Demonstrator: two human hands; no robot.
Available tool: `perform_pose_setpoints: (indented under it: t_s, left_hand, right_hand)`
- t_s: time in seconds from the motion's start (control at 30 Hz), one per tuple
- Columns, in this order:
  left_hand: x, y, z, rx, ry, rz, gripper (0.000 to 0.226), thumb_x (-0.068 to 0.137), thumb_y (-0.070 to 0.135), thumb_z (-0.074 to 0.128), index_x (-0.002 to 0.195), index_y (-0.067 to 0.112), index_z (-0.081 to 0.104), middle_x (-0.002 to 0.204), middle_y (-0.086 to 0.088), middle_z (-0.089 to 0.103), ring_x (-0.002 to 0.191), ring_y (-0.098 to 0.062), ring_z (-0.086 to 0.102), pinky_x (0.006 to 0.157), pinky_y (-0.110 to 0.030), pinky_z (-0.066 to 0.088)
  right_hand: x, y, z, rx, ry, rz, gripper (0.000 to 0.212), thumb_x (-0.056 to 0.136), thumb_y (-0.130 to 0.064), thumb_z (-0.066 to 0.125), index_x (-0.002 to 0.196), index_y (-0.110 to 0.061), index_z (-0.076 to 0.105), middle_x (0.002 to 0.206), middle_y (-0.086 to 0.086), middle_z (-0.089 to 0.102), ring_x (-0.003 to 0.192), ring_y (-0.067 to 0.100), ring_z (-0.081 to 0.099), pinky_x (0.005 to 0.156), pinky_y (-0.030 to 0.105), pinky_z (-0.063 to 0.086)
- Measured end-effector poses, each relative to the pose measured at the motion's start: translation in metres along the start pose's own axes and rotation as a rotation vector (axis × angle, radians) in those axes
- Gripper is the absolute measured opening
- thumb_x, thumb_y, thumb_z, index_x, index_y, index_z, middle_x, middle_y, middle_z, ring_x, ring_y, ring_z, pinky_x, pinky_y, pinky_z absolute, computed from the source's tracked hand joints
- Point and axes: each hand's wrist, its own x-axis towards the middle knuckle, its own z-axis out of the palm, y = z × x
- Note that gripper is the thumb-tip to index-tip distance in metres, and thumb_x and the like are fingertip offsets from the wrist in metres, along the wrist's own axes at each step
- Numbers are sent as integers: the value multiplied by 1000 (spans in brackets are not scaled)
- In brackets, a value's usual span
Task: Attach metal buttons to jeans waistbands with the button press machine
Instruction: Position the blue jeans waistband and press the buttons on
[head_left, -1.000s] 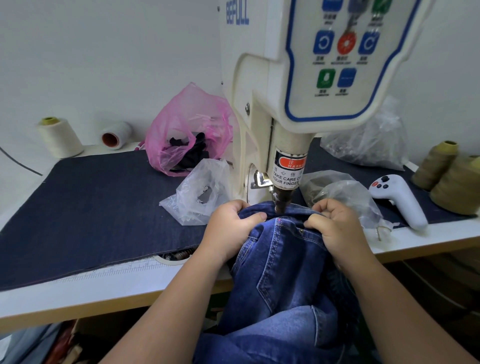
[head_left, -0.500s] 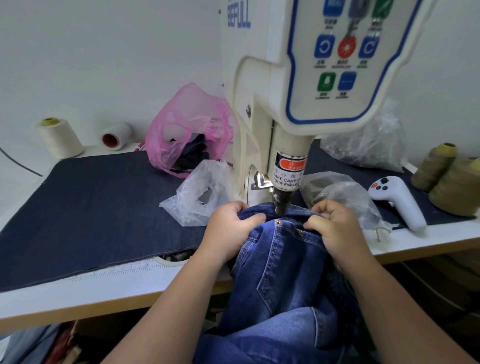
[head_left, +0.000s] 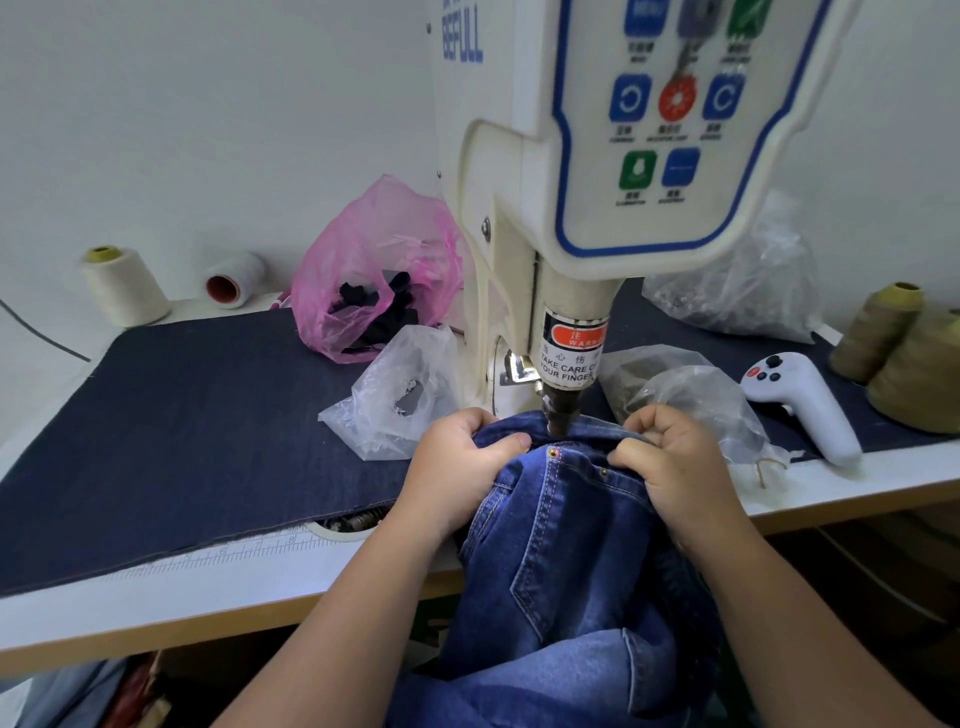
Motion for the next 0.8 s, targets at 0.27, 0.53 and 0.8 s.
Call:
perform_pose_setpoints:
  t_s: [0.27, 0.53, 0.8]
  left_hand:
    - [-15, 15, -17, -88, -56, 12, 30, 76, 34, 73, 89, 6, 68, 81, -16, 72, 71, -23, 66, 69, -37, 51]
    - [-60, 16, -37, -236, -225, -63, 14, 73, 30, 73, 79, 17, 70, 74, -5, 67, 69, -17, 58, 66, -32, 43]
    - [-104, -1, -86, -456, -390, 114, 64, 67, 39, 90, 119, 13, 63, 121, -18, 67, 107, -33, 65, 89, -40, 53]
  right_hand:
    - [-18, -10, 2, -58, -18, -65, 14, 59, -18, 64, 71, -21, 59, 50, -4, 50, 47, 9, 44, 45, 22, 38]
    - [-61, -29, 12, -4, -84, -153, 17, 60, -14, 66, 72, -25, 61, 53, -3, 55, 49, 6, 47, 48, 19, 40]
    - [-112, -71, 25, 236, -225, -330, 21, 65, -4, 69, 70, -22, 59, 50, 4, 49, 45, 9, 36, 45, 17, 31]
